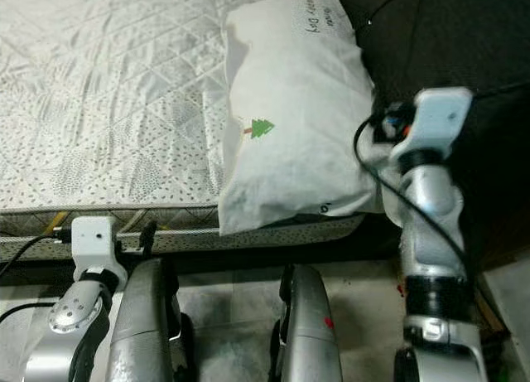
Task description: Clean up the room
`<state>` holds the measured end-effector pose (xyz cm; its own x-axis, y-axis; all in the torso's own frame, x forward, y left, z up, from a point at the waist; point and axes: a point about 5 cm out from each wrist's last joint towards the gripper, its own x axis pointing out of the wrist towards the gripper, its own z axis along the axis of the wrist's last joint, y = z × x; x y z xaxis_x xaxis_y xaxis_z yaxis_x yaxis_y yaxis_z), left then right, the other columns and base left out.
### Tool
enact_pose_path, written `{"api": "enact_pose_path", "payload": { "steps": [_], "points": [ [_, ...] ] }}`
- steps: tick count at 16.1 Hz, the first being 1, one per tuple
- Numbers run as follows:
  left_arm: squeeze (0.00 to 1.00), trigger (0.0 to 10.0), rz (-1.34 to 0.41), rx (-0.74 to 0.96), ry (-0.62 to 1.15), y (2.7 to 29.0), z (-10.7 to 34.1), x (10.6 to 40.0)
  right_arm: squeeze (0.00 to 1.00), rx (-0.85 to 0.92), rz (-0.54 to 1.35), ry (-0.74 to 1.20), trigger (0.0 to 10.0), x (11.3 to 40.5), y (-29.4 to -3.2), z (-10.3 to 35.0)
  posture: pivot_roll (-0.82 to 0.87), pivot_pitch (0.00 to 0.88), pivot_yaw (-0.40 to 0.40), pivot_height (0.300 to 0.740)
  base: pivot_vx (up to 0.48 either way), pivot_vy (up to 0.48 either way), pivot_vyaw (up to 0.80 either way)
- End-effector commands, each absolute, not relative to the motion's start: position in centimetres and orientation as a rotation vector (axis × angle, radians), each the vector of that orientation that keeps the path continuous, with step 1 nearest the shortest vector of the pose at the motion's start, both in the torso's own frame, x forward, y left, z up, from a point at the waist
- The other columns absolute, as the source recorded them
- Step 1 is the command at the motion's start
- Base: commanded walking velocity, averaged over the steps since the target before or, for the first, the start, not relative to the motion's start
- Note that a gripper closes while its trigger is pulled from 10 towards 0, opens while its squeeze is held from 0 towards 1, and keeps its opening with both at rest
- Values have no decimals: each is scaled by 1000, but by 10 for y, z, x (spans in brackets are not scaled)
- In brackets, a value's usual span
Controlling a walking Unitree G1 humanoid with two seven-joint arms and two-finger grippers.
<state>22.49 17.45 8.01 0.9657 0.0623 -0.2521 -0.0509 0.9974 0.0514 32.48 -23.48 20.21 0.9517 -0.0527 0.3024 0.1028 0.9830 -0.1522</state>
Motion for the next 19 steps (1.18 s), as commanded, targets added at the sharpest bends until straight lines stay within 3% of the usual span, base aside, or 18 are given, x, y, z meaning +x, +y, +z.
{"api": "enact_pose_path", "payload": {
  "steps": [1, 16, 17, 18, 19],
  "points": [
    [0, 10000, 61, 43, 263, 174, 79, 222, 1000, -161, -84, -271, 10000, 321, -238, 196, 65, 173, -76, 566, 0, 0, 0],
    [0, 10000, 61, 43, 263, 174, 79, 222, 1000, -161, -84, -271, 10000, 321, -238, 196, 65, 173, -76, 566, 0, 0, 0],
    [0, 10000, 63, 36, 238, 173, 83, 224, 1000, -9, -27, -119, 10000, 337, -202, 156, 101, 171, -77, 566, 0, 0, 0],
    [0, 10000, 58, 26, 207, 170, 88, 230, 1000, 117, 89, 25, 10000, 351, -141, 123, 96, 168, -73, 566, 0, 0, 0],
    [0, 10000, 55, 24, 200, 169, 89, 231, 1000, 133, 123, 51, 10000, 352, -126, 118, 95, 167, -70, 566, 0, 0, 0]
  ]
}}
